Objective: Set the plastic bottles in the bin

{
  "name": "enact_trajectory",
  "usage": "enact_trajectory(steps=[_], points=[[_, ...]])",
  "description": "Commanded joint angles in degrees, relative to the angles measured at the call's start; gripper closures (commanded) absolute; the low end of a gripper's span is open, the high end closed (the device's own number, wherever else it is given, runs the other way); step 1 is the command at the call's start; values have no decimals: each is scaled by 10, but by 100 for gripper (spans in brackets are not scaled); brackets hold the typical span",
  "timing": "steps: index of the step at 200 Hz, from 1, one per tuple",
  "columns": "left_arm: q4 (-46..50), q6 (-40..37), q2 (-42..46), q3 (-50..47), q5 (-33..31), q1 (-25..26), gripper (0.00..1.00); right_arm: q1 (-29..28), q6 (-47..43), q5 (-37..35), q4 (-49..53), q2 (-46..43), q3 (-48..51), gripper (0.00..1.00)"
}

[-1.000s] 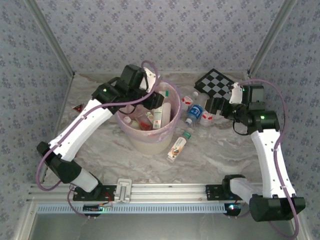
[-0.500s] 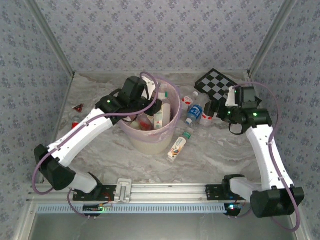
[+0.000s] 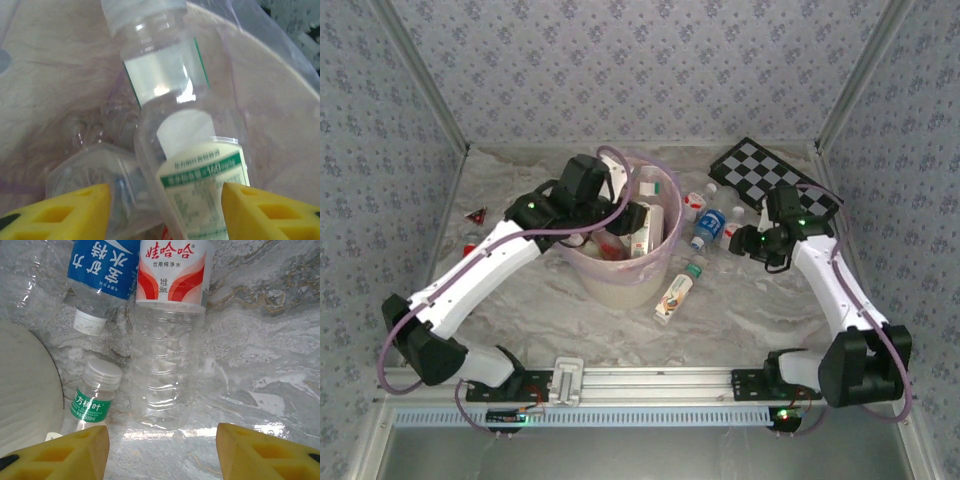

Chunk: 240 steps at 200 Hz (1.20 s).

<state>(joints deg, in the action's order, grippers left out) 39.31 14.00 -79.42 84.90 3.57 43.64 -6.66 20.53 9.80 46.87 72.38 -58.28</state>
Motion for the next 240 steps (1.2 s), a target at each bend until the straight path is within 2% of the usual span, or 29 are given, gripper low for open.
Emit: enact_trajectory(steps=[1, 16, 36, 46, 67, 132, 156, 208, 240], points=[[33, -17, 49, -2, -9, 4, 27, -10, 3, -11, -24, 29, 7, 38], [38, -22, 68, -7, -20, 1, 18, -17, 1, -14, -35, 52, 12, 24], [37, -20, 86, -17, -26, -3, 11, -30, 2, -24, -50, 82, 20, 13], [36, -18, 93, -22, -28, -3, 9, -36, 4, -31, -55, 97, 20, 9], [25, -17, 100, -36, -34, -7, 8, -41, 3, -37, -73, 129, 22, 8], [3, -23, 86, -26, 4, -16, 8, -40, -20, -68, -116, 175, 23, 24], [4, -28, 82, -14, 5, -21, 7, -38, -30, -68, -112, 184, 20, 36], [-44, -19, 72, 0, 36, -40, 7, -19, -36, -75, -81, 113, 35, 40], [-70, -3, 71, 17, 54, -47, 6, -13, -38, -55, -22, 16, 26, 40]])
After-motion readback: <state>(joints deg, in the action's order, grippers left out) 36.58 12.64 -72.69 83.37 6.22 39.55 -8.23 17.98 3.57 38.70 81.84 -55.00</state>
